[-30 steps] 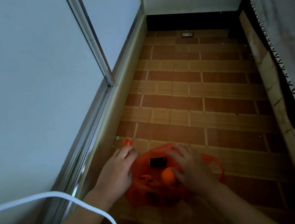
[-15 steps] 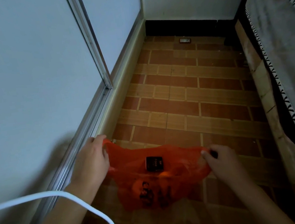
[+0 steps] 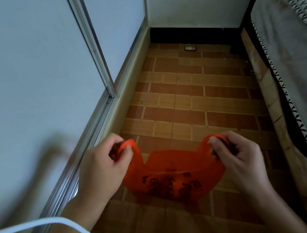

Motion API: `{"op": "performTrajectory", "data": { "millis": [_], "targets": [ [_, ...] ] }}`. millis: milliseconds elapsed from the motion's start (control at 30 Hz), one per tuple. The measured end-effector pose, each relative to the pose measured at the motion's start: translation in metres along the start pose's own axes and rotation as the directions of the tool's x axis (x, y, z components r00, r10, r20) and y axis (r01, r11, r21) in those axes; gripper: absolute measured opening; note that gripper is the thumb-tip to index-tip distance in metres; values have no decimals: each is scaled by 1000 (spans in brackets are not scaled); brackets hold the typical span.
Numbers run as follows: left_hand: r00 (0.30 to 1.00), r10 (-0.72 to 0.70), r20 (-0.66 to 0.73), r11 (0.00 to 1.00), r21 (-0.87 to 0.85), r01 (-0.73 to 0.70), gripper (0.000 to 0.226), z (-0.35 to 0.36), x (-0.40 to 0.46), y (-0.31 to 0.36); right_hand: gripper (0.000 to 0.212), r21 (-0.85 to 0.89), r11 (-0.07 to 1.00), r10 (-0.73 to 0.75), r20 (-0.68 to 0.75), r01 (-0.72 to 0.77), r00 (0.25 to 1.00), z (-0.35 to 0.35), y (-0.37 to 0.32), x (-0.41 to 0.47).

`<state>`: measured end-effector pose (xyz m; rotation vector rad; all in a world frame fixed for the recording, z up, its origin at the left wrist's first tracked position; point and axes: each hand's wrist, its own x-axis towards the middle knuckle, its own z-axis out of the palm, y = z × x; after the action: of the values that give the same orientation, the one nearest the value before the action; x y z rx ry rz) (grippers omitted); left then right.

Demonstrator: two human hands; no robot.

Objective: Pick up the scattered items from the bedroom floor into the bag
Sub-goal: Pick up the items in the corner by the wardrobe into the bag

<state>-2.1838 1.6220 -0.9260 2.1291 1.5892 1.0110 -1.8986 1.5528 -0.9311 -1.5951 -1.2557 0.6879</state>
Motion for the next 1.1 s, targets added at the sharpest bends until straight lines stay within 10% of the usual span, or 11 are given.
{"op": "performTrajectory", "data": {
  "millis": [467, 1100],
  "targets": [
    [949, -209, 238, 932, -245, 267, 31, -33, 44, 47, 14, -36, 994, 106, -34, -107, 994, -22, -67, 32],
    [974, -158, 164, 953, -232, 194, 30, -405, 168, 410, 12, -85, 977, 181, -169, -197, 969, -276, -550, 33]
  ]
}}
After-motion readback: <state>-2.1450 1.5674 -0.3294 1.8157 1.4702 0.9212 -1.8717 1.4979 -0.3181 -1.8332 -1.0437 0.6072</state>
